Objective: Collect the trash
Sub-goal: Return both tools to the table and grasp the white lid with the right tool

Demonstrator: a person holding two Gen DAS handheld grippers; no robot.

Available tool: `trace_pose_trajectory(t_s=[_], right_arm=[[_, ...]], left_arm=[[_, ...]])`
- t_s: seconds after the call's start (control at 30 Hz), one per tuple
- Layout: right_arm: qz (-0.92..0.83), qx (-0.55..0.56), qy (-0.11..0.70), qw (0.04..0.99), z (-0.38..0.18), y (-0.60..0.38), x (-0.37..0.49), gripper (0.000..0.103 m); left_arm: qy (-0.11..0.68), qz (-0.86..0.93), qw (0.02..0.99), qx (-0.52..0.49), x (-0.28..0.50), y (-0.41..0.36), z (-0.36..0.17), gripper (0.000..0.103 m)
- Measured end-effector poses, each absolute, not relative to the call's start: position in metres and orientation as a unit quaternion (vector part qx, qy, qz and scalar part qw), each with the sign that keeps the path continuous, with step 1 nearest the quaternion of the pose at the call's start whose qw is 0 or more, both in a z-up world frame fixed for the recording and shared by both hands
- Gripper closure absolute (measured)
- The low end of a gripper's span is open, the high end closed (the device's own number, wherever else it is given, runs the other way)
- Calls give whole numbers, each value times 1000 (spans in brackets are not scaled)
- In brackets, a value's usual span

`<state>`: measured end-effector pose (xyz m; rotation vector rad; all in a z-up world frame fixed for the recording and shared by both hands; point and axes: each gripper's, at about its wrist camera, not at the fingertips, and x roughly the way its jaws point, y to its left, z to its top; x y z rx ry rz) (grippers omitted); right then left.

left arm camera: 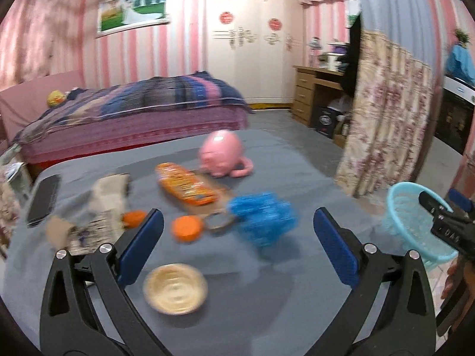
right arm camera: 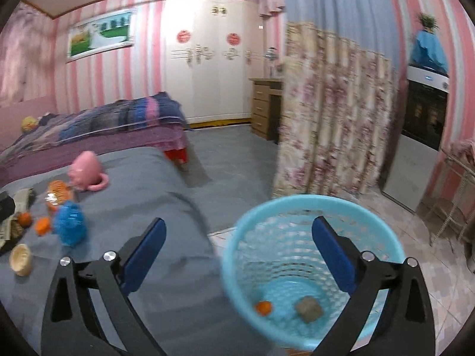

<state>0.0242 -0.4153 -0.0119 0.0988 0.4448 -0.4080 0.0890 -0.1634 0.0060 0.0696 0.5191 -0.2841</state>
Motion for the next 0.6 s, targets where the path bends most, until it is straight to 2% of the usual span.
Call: trace_pose_trajectory(t_s=[0.37, 0.6], right_arm=[[-127, 38, 224, 966, 12, -320, 61, 5], [-100, 29, 246, 964, -16, -272, 74, 5]], left_arm=[[268, -50, 962, 6, 91, -44, -7, 5], [286, -16, 958, -8, 82, 9, -28, 5]])
